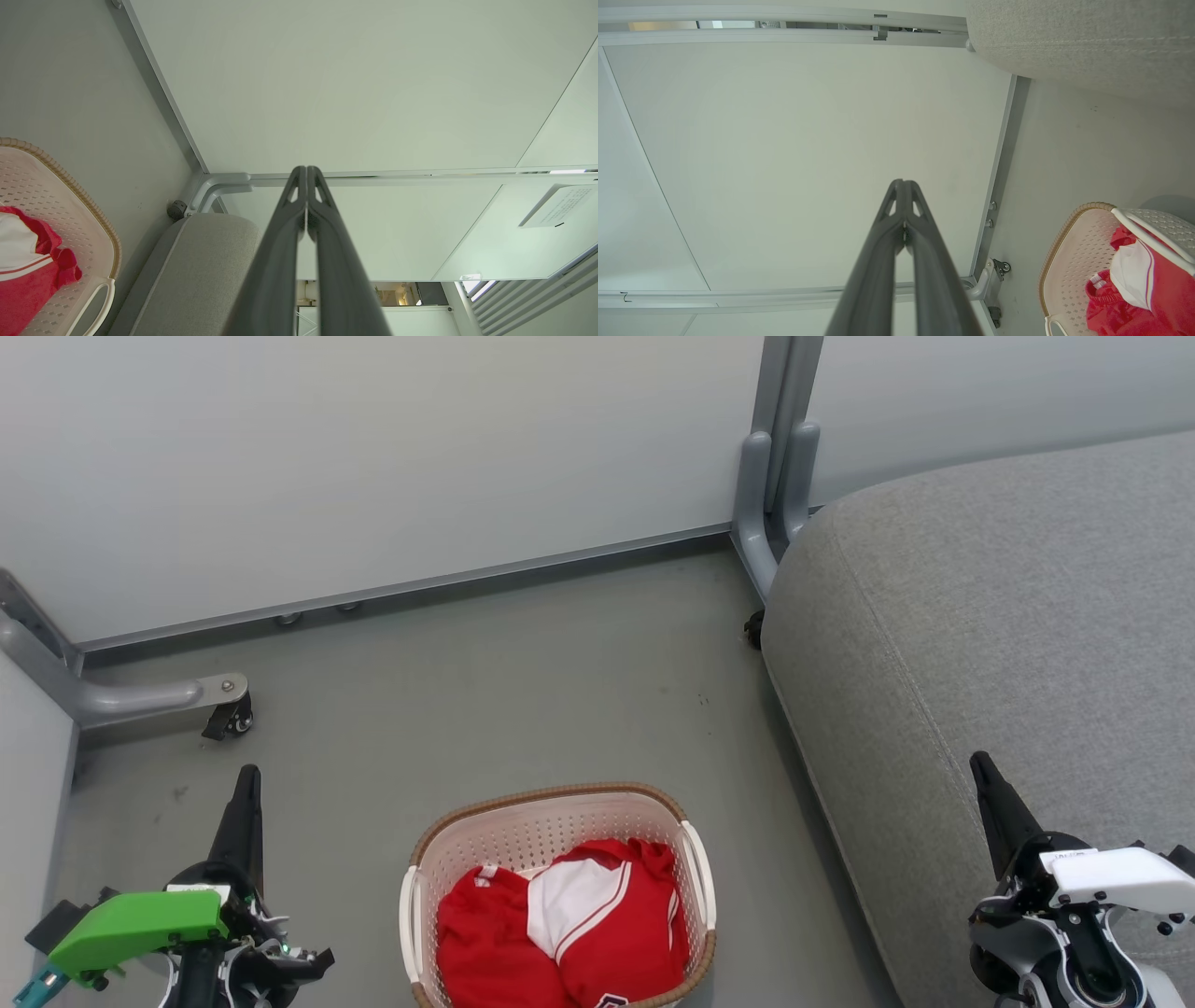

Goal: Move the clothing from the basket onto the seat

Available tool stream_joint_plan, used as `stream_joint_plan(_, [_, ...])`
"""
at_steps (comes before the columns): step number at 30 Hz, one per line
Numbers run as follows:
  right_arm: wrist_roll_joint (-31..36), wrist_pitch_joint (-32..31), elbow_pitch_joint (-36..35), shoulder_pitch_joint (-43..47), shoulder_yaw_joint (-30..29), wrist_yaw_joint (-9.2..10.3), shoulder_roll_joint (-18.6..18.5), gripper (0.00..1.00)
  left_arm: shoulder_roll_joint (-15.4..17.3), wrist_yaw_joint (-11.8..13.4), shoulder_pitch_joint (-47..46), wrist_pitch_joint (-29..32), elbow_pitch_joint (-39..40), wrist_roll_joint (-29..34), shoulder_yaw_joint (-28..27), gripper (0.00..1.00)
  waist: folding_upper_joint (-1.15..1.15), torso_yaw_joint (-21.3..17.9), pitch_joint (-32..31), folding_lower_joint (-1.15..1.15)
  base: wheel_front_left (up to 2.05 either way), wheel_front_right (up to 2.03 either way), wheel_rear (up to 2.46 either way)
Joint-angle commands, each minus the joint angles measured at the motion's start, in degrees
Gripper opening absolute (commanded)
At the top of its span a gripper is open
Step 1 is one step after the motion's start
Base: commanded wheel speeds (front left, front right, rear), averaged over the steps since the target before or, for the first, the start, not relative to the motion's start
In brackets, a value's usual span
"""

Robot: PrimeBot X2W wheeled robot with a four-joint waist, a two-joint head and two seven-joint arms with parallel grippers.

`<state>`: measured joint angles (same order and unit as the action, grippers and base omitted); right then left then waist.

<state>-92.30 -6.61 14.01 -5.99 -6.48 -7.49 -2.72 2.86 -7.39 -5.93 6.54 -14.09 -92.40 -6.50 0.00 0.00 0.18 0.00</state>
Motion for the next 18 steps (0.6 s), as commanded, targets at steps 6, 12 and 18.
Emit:
stream_joint_plan(6, [-0.23,-0.01,0.11,-0.50,-0.10,0.00,-0.33,0.00,0.02,-0.21,-0.61,0.15,0.11,-0.03,-0.10,0.00,0.00,0.00,0.00,0.00,0.00,0.00,0.00])
stream_joint_plan(12, [0.21,0.44,1.44,1.10,0.45,0.02,0.54,1.00,-0.35,0.02,1.05,-0.48,-1.36,0.21,0.36,1.00,0.00,0.02,0.03,0.00,0.00,0.00,0.00])
stream_joint_plan(18, [1.91,2.19,0.77,1.13,1.41,0.02,0.47,1.00,-0.31,0.01,1.25,-2.22,-0.07,1.66,0.90,1.00,0.00,0.09,0.07,0.00,0.00,0.00,0.00])
